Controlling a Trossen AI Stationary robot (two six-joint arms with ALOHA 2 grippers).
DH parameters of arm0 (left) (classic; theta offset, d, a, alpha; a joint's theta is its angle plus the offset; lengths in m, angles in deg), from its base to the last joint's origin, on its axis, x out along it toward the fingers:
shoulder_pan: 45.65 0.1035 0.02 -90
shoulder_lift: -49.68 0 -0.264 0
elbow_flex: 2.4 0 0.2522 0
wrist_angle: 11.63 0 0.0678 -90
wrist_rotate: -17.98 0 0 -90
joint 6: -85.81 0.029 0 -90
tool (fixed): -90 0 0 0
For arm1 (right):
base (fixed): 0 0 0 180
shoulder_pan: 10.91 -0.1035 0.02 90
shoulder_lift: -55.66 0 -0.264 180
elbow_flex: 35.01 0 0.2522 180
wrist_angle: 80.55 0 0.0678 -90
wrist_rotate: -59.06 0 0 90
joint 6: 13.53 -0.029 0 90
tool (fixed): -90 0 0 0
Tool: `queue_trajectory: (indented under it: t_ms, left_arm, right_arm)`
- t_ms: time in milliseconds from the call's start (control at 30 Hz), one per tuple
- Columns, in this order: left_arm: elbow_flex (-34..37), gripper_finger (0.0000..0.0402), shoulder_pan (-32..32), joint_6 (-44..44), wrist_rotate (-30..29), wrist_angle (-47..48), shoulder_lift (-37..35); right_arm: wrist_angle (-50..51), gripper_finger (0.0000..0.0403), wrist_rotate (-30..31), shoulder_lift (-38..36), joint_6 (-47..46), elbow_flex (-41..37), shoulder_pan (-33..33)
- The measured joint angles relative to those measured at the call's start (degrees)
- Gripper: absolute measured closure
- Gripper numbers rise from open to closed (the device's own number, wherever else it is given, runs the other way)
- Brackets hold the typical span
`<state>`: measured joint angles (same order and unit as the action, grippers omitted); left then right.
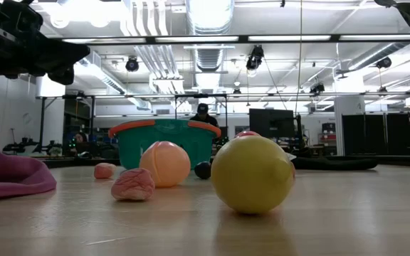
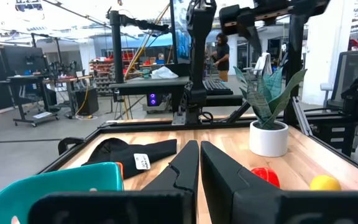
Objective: Pick and placing Produce into tupperware
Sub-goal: Put the yellow lemon into the basket
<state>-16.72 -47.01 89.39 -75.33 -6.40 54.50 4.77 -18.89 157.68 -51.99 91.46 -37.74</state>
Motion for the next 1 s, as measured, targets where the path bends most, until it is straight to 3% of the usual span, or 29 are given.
queue_trajectory:
  t_ms: [367,567,1000]
  left_arm:
    - [0.0,0.0400,0.0,0.2,0.0,-0.3,0.0]
    - [0.0,0.0400,0.0,0.2,0.0,-0.3,0.0]
    - [0.0,0.0400,0.0,0.2,0.0,-0.4,0.0]
  right_arm:
    - [3.8,0.0138,2.8,10.5,-17.3,12.9,-7.2]
    - [9.0,0.0138,4.6,16.8,-29.8,17.8,-7.8]
    - [13.5,0.0140,4.6,24.2,-38.4,21.5,-6.9]
